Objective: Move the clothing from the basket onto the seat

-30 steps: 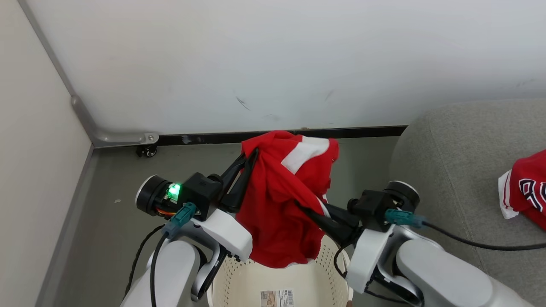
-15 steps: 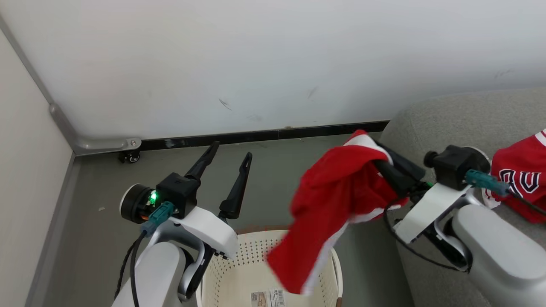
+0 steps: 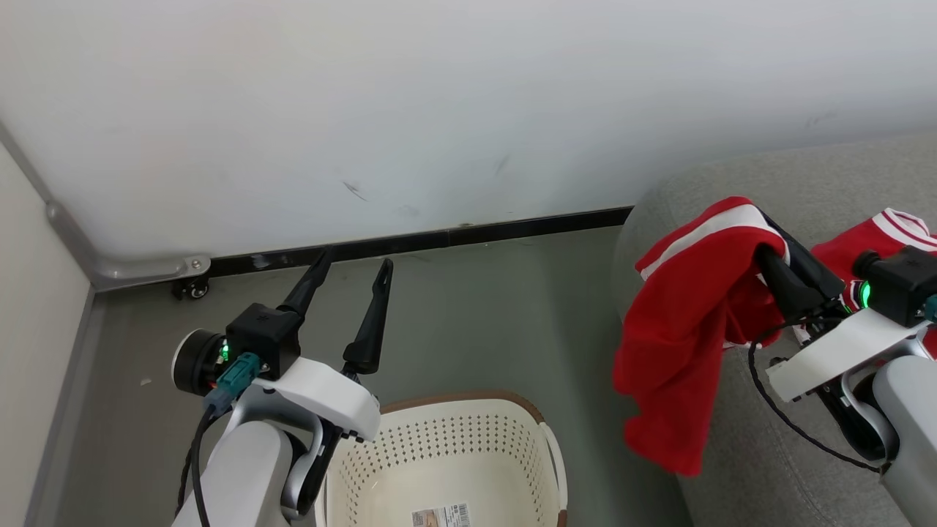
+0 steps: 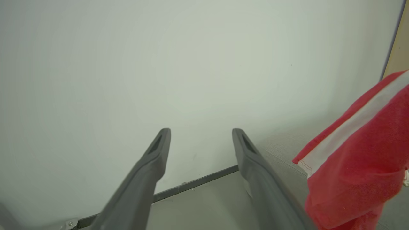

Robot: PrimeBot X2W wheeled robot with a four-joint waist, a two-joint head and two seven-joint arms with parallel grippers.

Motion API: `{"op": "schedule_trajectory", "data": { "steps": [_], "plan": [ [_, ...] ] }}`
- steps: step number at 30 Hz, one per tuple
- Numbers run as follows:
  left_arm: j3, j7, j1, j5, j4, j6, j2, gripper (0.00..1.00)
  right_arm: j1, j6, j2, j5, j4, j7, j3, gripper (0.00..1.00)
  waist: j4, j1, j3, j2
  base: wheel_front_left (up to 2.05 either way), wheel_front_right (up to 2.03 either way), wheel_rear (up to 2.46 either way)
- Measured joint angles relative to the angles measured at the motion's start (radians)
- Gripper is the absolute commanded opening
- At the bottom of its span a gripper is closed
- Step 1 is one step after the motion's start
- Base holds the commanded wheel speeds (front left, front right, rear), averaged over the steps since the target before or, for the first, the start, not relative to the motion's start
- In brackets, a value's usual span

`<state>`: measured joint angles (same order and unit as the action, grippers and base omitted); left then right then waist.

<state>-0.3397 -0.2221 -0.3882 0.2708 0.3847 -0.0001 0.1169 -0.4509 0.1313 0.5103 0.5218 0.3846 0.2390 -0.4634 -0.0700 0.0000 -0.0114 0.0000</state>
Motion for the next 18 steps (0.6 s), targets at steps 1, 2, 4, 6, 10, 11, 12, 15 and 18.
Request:
{"op": "schedule_trajectory", "data": {
  "steps": [1, 2, 4, 6, 10, 11, 12, 15, 18],
  "plan": [
    [0.002, -0.002, 0.0, 0.0, 0.0, 0.0, 0.001, 1.0, 0.007, 0.0, 0.0, -0.007, -0.004, 0.0, 0.009, 0.0, -0.005, 0.0, -0.001, 0.0, 0.0, 0.0, 0.0],
    [0.003, -0.003, 0.001, 0.0, 0.0, 0.0, 0.0, 1.0, 0.02, 0.0, 0.0, -0.014, -0.013, 0.0, 0.021, 0.0, -0.01, 0.0, -0.002, 0.0, 0.0, 0.0, 0.0],
    [0.006, -0.005, 0.004, 0.0, -0.001, 0.0, 0.0, 1.0, 0.044, 0.0, 0.0, -0.029, -0.031, 0.0, 0.041, 0.0, -0.021, 0.0, -0.004, 0.0, 0.0, 0.0, 0.0],
    [0.007, -0.01, 0.014, 0.0, -0.001, 0.0, -0.001, 1.0, 0.068, 0.0, -0.002, -0.039, -0.046, 0.0, 0.059, 0.0, -0.032, 0.0, -0.006, 0.0, 0.0, 0.0, 0.0],
    [0.008, -0.014, 0.02, 0.0, -0.002, 0.0, -0.003, 1.0, 0.11, 0.0, -0.006, -0.06, -0.088, 0.0, 0.1, 0.0, -0.056, 0.0, -0.01, 0.0, 0.0, 0.0, 0.0],
    [0.008, -0.015, 0.02, 0.001, -0.002, 0.0, -0.005, 1.0, 0.122, 0.0, -0.007, -0.066, -0.097, 0.0, 0.111, 0.0, -0.061, 0.0, -0.011, 0.0, 0.0, 0.0, 0.0],
    [0.009, -0.016, 0.022, 0.001, -0.003, 0.0, -0.006, 1.0, 0.131, 0.0, -0.009, -0.073, -0.103, 0.0, 0.118, 0.0, -0.067, 0.0, -0.012, 0.0, 0.0, 0.0, 0.0],
    [0.01, -0.016, 0.028, 0.002, -0.005, 0.002, -0.008, 1.0, 0.166, 0.0, -0.012, -0.092, -0.13, 0.0, 0.148, 0.0, -0.085, 0.0, -0.015, 0.0, 0.0, 0.0, 0.0],
    [0.011, -0.017, 0.041, 0.002, -0.005, 0.002, -0.009, 1.0, 0.202, 0.0, -0.016, -0.103, -0.159, -0.002, 0.175, 0.0, -0.104, 0.0, -0.018, 0.0, 0.0, 0.0, 0.0]
  ]
}}
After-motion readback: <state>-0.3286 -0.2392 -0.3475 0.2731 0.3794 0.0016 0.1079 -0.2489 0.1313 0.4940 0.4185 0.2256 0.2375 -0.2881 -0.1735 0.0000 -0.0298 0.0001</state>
